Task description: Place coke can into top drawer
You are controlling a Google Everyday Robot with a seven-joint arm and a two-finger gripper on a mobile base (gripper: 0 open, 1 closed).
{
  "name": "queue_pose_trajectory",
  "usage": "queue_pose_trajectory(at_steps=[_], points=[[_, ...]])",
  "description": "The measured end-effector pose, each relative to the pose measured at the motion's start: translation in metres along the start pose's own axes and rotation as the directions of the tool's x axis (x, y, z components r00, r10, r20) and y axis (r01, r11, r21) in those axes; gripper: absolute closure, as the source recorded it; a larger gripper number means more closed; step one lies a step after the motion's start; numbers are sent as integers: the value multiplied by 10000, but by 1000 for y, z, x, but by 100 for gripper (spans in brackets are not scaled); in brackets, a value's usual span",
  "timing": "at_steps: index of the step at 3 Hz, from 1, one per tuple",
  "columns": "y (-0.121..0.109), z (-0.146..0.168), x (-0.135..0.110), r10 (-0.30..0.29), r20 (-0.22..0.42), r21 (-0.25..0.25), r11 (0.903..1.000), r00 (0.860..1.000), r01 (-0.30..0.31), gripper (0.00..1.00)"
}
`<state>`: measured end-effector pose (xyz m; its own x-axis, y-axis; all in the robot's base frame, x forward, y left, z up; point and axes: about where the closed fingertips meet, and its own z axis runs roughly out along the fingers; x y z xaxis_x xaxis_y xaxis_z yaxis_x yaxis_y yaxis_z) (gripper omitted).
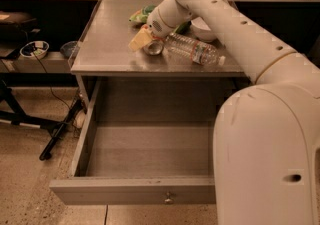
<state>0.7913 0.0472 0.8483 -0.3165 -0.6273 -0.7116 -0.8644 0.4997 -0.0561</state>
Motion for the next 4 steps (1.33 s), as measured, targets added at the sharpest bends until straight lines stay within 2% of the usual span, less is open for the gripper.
queue_pose_trajectory(at_steps=[1,2,3,4], points=[[0,0,0,0,0,-1,10000,10000,0,71],[0,0,0,0,-1,-1,10000,10000,0,94],[0,0,0,0,-1,-2,10000,10000,0,100],[0,0,0,0,-1,-2,10000,10000,0,100]])
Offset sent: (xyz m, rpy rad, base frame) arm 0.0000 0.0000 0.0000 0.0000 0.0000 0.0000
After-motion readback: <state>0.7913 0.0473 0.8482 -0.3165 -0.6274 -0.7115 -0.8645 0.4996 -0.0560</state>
